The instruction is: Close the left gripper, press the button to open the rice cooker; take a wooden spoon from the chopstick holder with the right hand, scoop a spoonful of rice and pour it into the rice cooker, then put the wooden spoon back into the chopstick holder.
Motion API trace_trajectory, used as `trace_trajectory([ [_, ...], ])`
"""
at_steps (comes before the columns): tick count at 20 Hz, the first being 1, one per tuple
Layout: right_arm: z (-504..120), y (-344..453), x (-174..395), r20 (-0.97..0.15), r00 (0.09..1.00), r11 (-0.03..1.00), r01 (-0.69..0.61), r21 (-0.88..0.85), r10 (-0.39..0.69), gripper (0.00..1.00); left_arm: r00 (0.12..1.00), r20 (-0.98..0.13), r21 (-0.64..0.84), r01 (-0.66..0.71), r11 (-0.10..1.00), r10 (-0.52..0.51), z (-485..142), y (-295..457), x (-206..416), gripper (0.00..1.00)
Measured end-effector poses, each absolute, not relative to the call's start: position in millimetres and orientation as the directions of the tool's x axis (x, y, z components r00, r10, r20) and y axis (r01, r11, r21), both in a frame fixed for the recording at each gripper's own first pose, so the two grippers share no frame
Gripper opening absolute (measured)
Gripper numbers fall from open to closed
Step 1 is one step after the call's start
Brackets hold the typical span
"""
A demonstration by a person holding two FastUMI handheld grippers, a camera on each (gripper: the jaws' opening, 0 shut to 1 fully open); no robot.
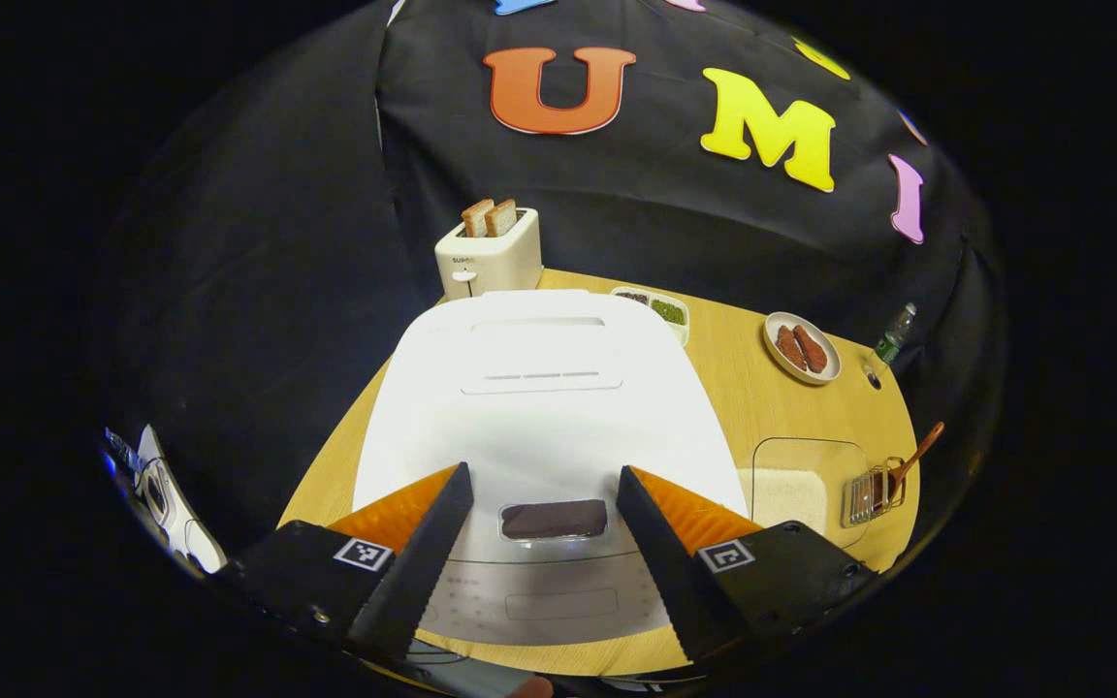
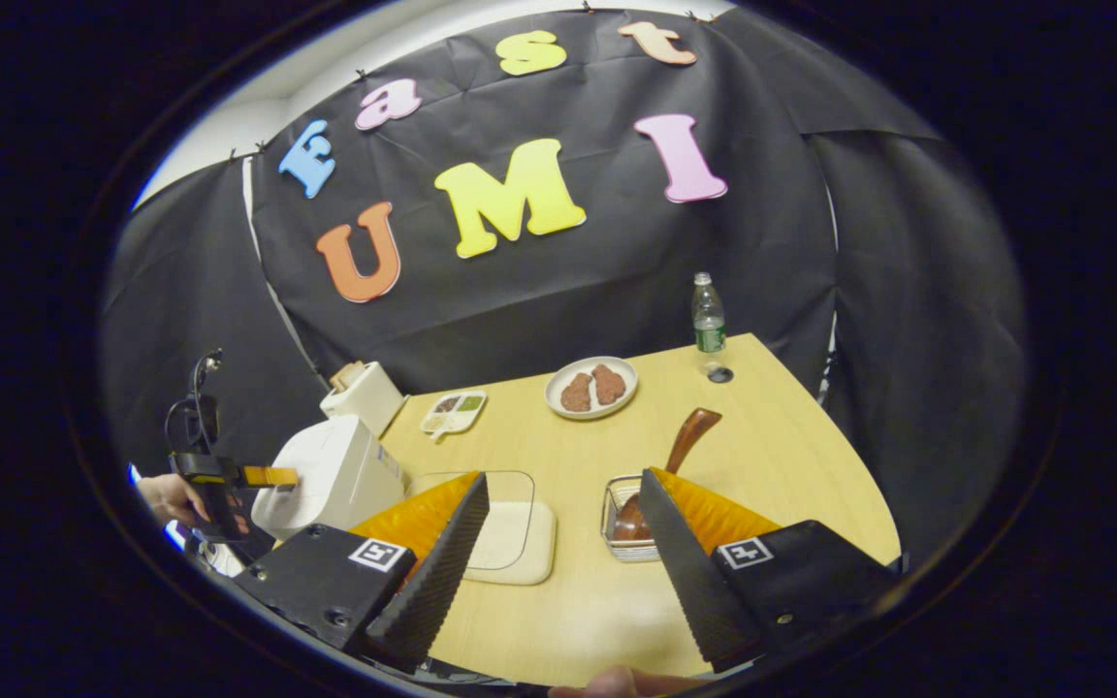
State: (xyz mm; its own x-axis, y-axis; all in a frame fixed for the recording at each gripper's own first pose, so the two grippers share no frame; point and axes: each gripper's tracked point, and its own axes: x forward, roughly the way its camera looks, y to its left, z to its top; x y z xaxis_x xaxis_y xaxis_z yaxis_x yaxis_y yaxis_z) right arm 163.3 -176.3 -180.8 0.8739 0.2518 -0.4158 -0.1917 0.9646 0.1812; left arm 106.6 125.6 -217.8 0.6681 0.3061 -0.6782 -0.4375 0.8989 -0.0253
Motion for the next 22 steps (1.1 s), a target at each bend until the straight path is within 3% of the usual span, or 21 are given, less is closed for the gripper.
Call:
trace_trajectory([
  [8, -167.9, -163.6, 195.9, -0.369, 0.875, 0.949, -0.287, 0.129, 0.315, 1.0, 0.677, -0.651, -0.064, -0.5, 0.864, 0.344, -208.9, 127.8, 112.6, 0.97],
  [12, -143.8, -146.0, 188.2, -0.303, 0.9, 0.95, -0.295, 0.107, 0.314, 1.0, 0.742, -0.572, -0.126, -0.5, 0.857, 0.349, -169.4, 117.6, 107.8, 0.96],
  [16, -115.9, -126.3, 157.7, -0.233, 0.923, 0.952, -0.297, 0.069, 0.305, 1.0, 0.832, -0.431, -0.148, -0.448, 0.882, 0.35, -102.3, 97.1, 87.6, 0.95],
  [22, -68.3, -94.6, 88.2, -0.131, 0.953, 0.962, -0.272, 0.031, 0.274, 1.0, 0.923, -0.133, -0.042, -0.37, 0.928, 0.362, 2.5, 62.3, 12.6, 0.95],
])
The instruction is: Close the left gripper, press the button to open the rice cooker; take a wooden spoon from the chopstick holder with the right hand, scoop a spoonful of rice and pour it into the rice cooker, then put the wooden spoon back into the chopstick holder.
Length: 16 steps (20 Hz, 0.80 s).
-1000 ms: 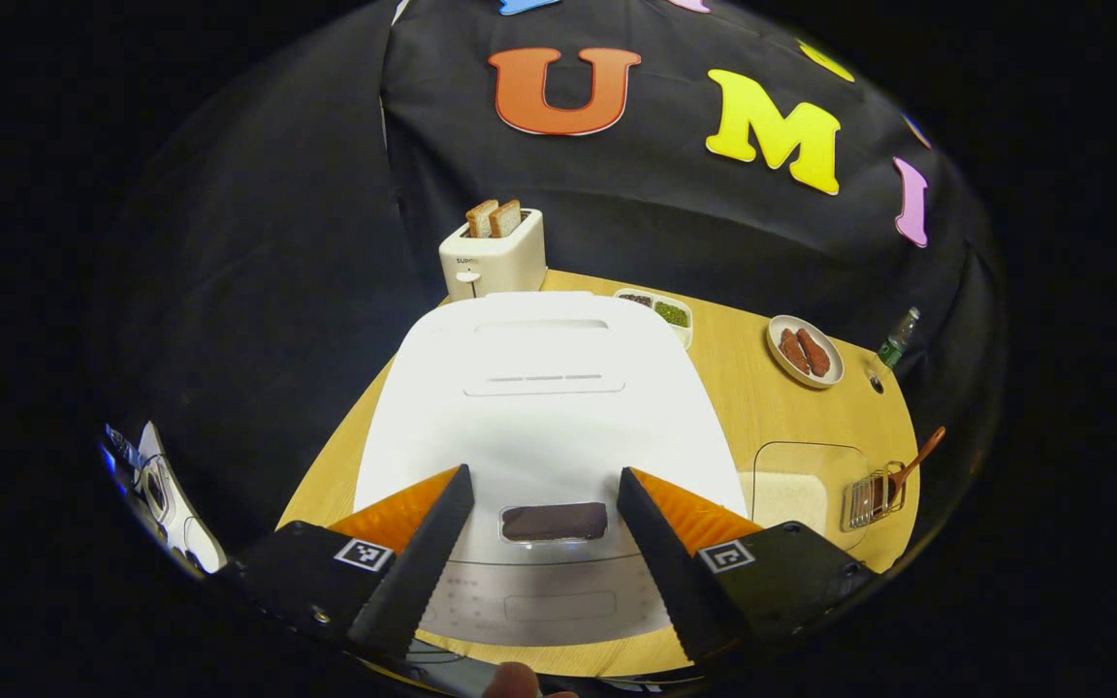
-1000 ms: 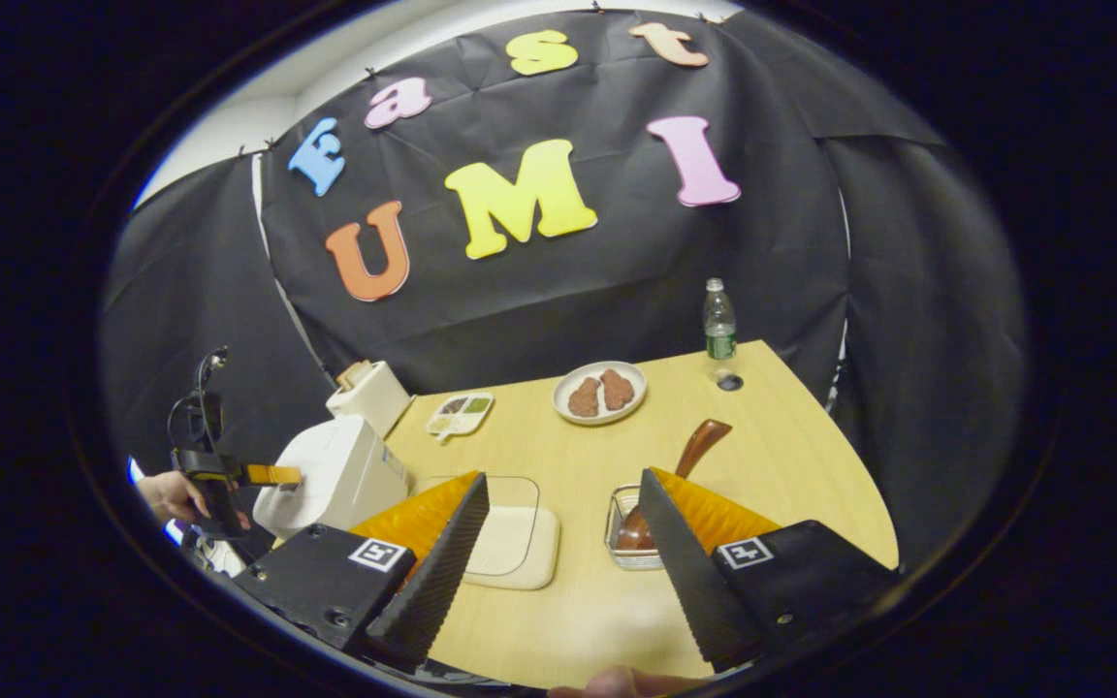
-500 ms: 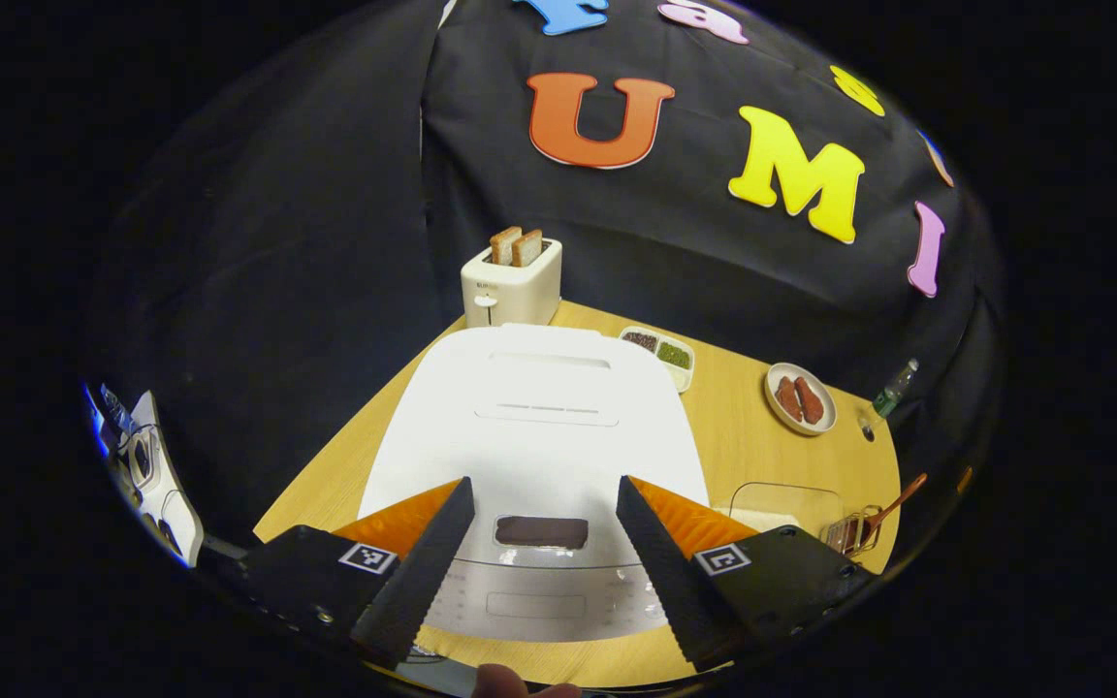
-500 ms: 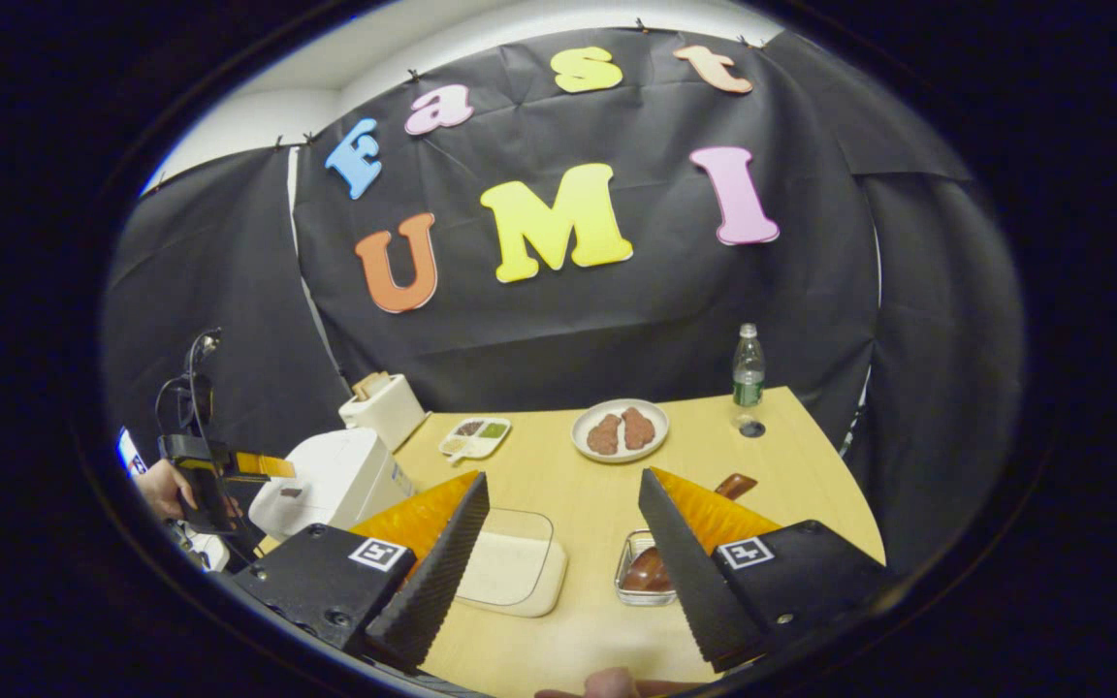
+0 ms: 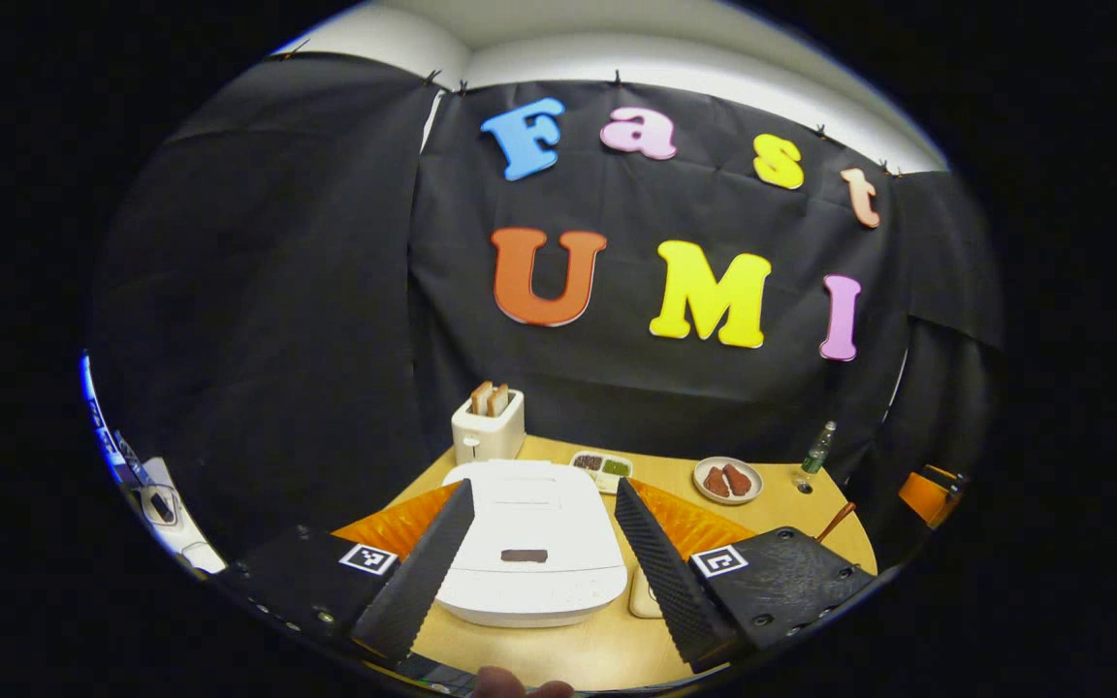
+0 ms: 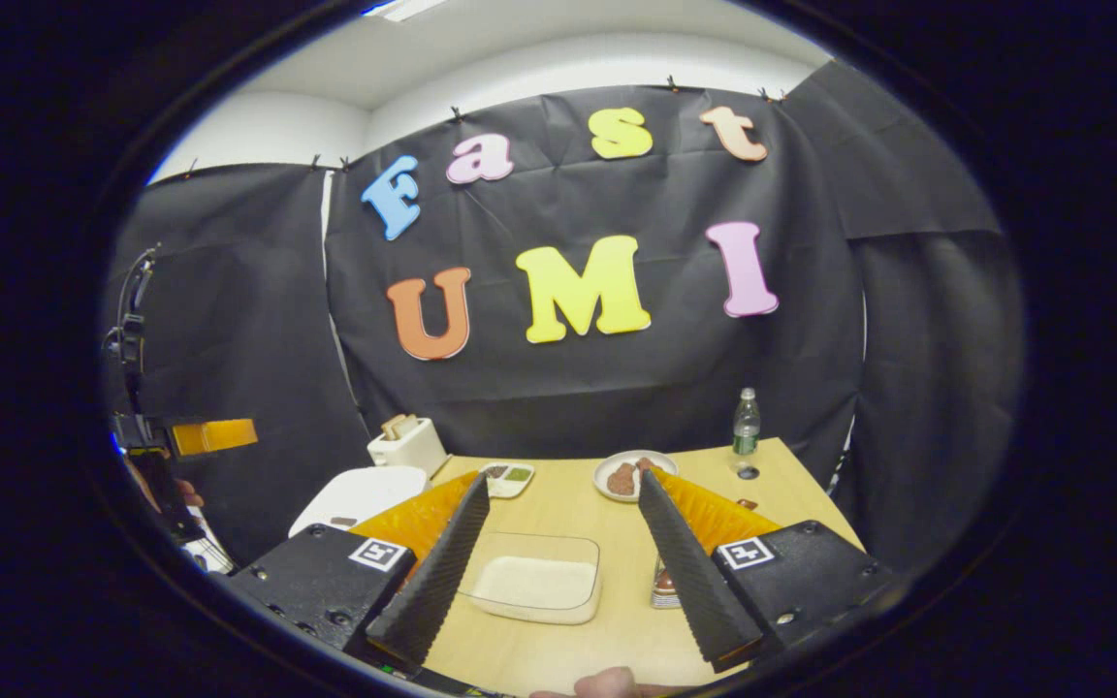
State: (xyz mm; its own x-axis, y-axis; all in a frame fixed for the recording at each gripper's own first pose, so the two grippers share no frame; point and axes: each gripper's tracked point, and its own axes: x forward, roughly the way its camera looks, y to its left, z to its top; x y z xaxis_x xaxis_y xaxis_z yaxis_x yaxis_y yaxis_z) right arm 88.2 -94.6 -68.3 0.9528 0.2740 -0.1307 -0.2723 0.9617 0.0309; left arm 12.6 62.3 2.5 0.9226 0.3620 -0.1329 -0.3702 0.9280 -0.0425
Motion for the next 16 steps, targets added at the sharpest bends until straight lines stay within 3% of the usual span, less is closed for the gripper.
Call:
trace_trajectory([
  [6, -35.2, -85.9, 6.3, -0.035, 0.975, 0.975, -0.222, -0.034, 0.22, 0.99, 0.956, 0.036, -0.053, -0.289, 0.956, 0.291, 47.2, 16.5, -56.5, 0.94],
  [16, -29.3, -104.0, -80.9, 0.045, 0.987, 0.987, -0.15, -0.051, 0.152, 1.0, 0.966, 0.108, -0.057, -0.23, 0.971, 0.235, 29.7, -42.7, -131.6, 0.94],
])
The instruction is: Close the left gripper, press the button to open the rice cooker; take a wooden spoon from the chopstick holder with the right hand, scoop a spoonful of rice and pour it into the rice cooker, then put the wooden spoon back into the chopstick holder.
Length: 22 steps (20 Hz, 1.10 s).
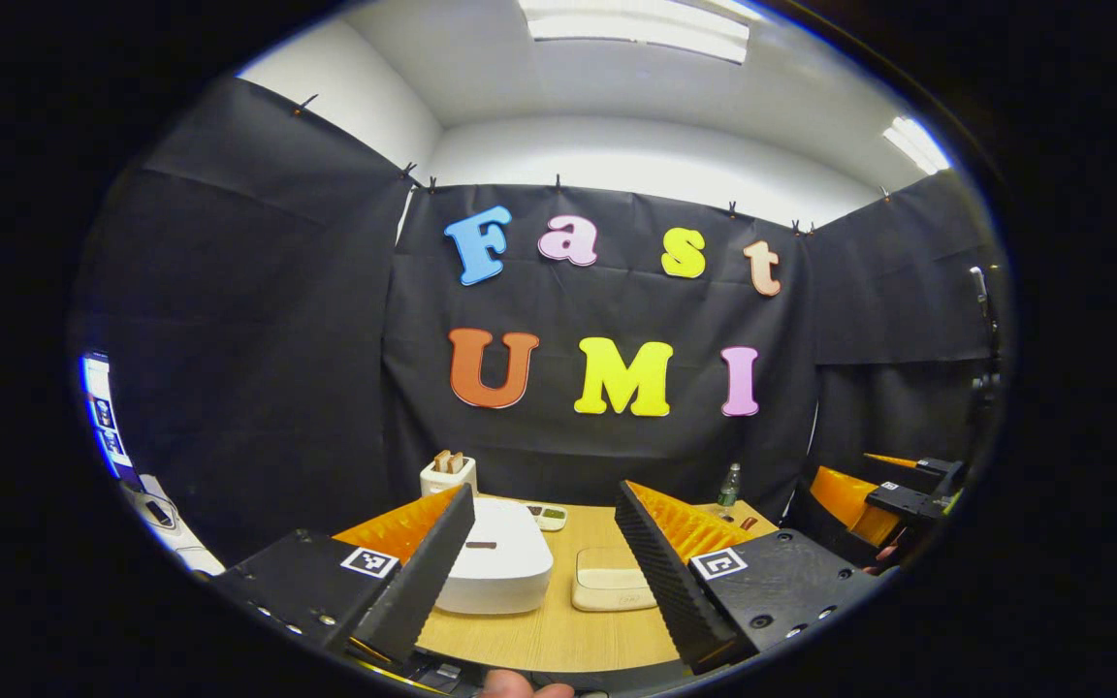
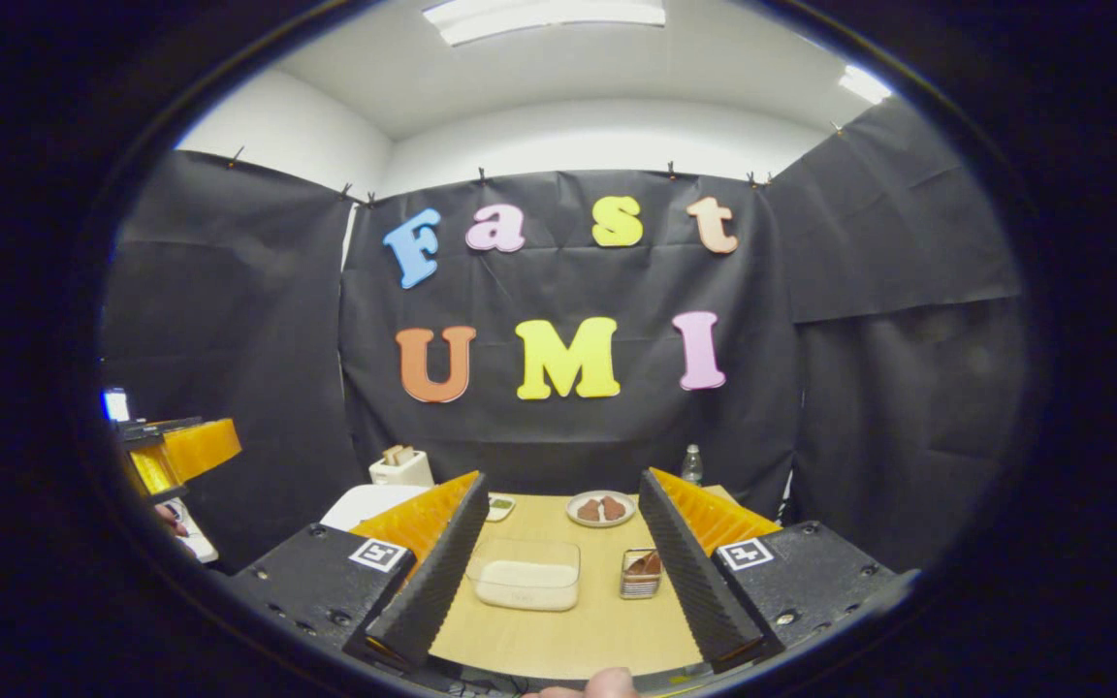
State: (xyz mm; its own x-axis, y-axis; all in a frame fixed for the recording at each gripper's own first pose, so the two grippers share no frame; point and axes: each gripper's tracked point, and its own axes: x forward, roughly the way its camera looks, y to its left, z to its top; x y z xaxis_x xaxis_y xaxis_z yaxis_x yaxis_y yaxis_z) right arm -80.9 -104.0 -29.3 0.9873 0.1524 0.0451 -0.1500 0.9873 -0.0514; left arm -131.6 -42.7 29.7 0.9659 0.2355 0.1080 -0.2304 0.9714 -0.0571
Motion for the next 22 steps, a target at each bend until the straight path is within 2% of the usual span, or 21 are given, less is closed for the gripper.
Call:
trace_trajectory([
  [4, -40.4, -113.7, -95.9, 0.038, 0.99, 0.991, -0.131, -0.032, 0.133, 1.0, 0.965, 0.144, -0.013, -0.221, 0.975, 0.22, 28.8, -59.6, -141.0, 0.94],
  [10, -59.4, -113.3, -105.3, 0.007, 0.99, 0.99, -0.139, -0.038, 0.14, 0.99, 0.96, 0.148, -0.026, -0.237, 0.971, 0.238, 19.1, -63.9, -152.1, 0.94],
  [22, -54.7, -114.3, -110.9, 0.012, 0.989, 0.989, -0.147, -0.027, 0.147, 1.0, 0.961, 0.16, -0.037, -0.224, 0.974, 0.227, 22.0, -68.5, -155.0, 0.94],
])
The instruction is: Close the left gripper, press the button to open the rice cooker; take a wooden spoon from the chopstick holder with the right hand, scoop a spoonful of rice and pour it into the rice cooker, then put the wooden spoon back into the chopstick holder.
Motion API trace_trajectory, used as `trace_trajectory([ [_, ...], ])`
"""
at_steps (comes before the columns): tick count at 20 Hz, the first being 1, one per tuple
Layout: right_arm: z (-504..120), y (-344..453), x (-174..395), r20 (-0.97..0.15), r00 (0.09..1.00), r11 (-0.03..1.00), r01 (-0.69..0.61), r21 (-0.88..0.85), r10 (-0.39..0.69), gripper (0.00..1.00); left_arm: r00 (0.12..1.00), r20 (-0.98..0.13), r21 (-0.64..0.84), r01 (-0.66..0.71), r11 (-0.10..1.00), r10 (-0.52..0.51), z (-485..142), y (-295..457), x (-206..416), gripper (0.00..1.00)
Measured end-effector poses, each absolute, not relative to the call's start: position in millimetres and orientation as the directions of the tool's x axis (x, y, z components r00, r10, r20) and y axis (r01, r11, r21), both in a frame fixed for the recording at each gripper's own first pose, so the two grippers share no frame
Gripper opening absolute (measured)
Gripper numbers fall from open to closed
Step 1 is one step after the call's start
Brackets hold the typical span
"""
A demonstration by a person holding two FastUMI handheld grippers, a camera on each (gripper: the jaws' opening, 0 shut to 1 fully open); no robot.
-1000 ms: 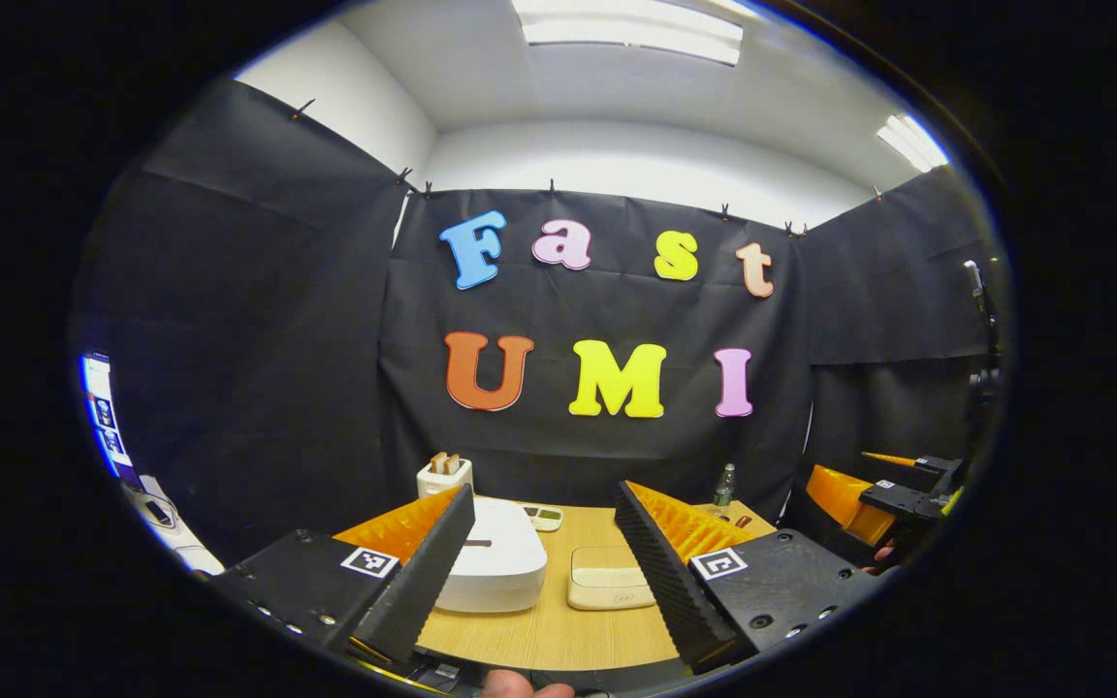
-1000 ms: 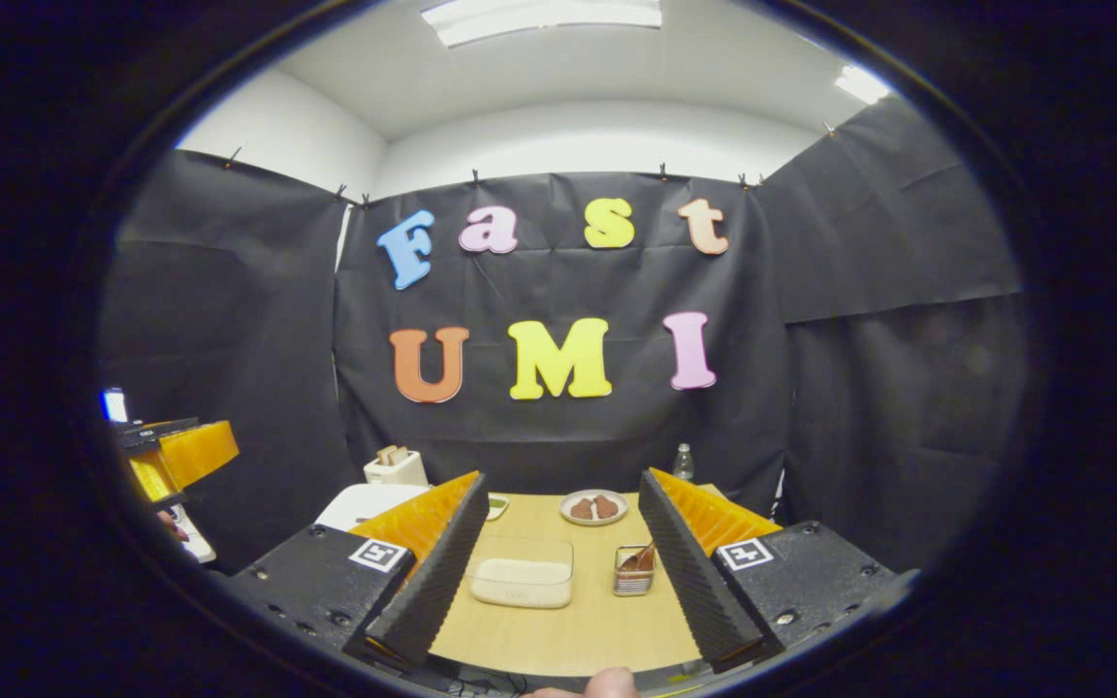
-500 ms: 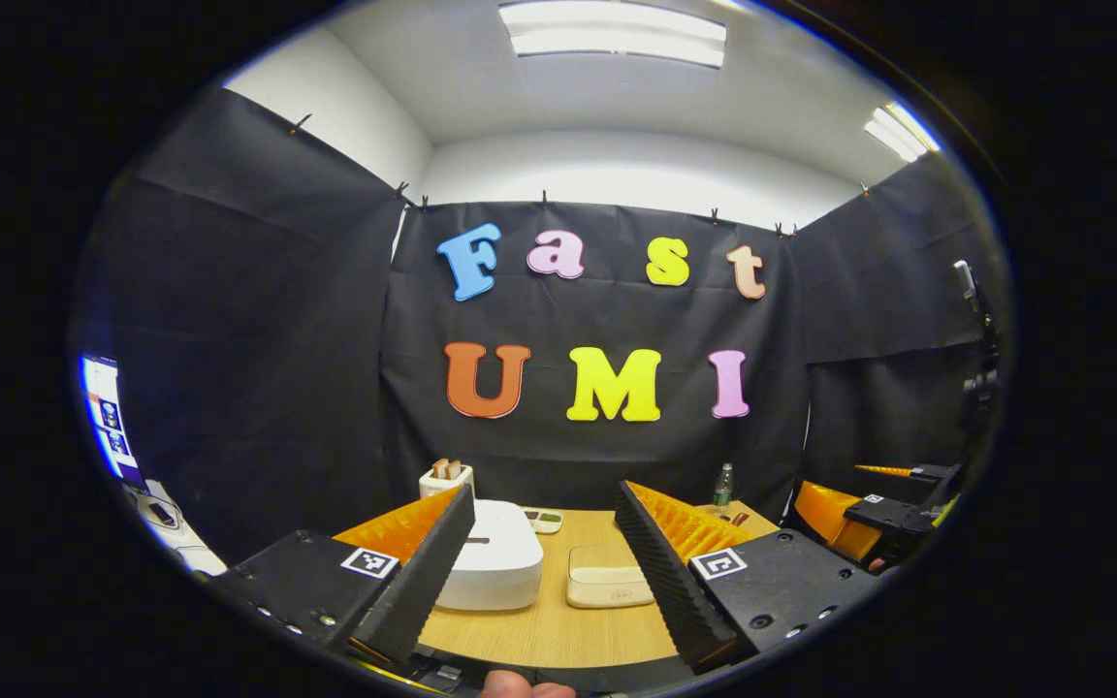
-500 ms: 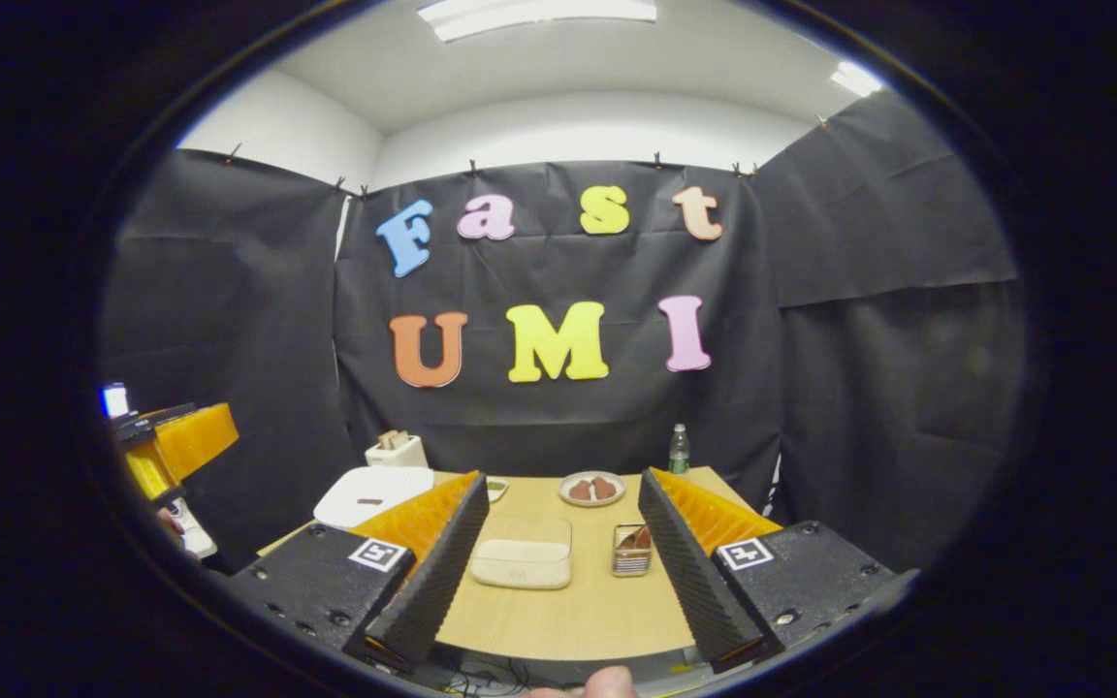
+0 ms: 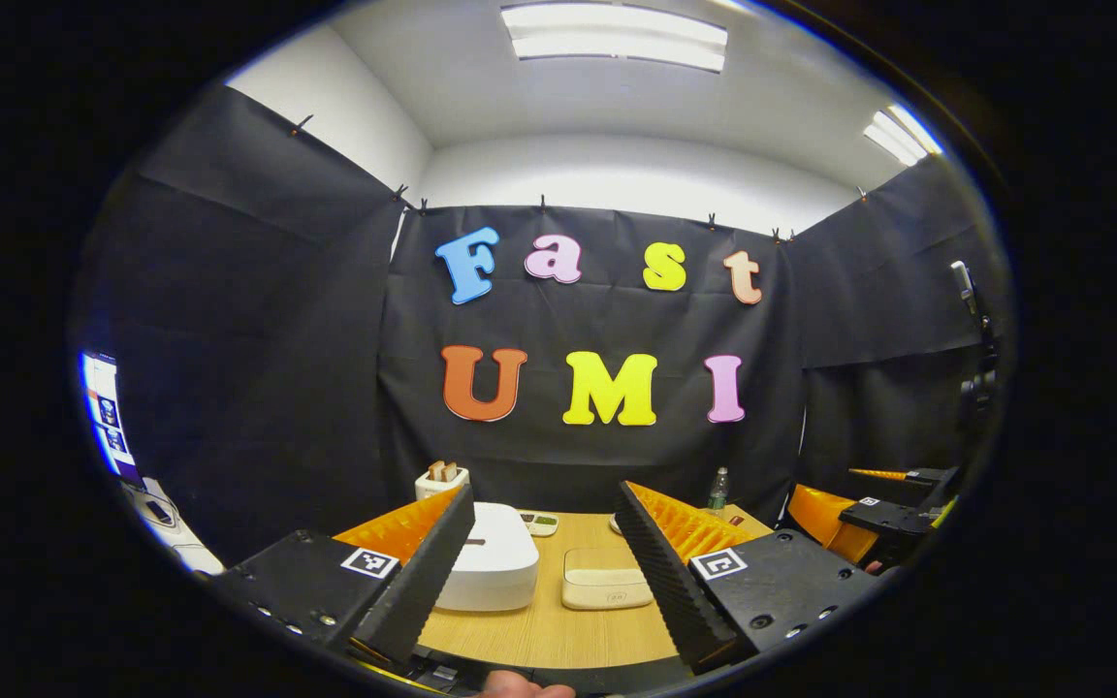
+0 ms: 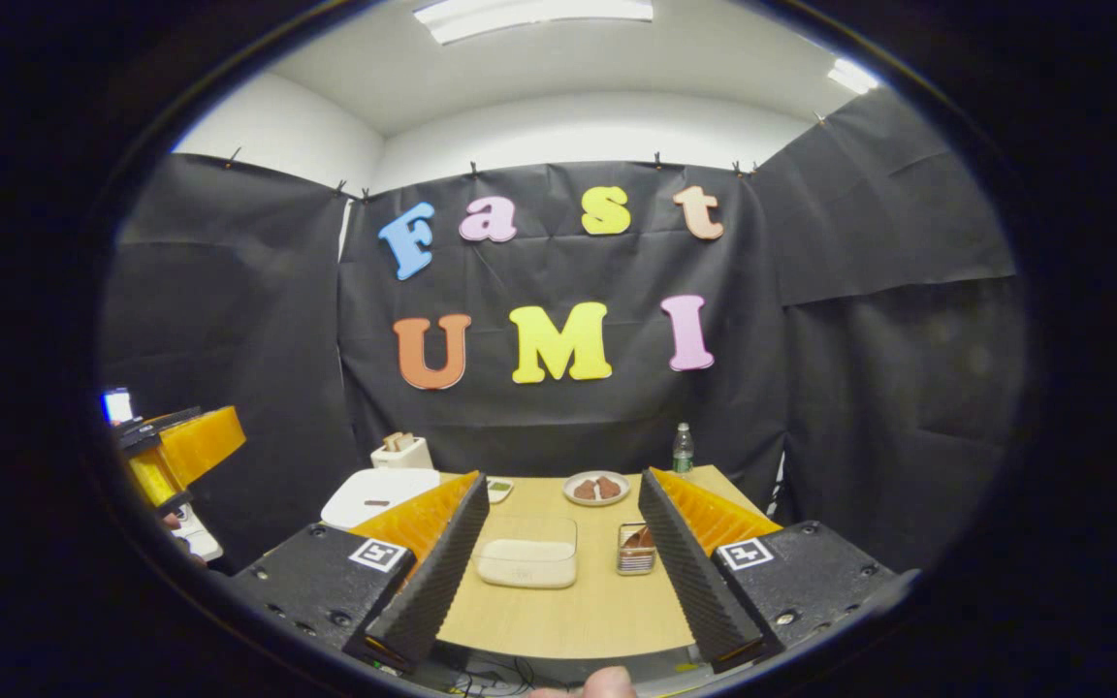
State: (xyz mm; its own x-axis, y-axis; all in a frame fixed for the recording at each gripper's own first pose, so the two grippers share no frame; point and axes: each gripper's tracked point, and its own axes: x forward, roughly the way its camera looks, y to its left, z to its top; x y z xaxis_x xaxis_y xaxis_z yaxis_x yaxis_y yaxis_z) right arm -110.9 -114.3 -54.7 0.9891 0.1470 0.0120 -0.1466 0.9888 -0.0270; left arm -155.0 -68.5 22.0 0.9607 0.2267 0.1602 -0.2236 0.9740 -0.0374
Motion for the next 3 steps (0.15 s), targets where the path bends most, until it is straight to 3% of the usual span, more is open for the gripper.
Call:
trace_trajectory([
  [3, -57.2, -115.4, -112.7, 0.01, 0.99, 0.99, -0.142, -0.025, 0.142, 0.99, 0.964, 0.148, -0.038, -0.219, 0.975, 0.222, 17.3, -68.6, -154.4, 0.94],
])
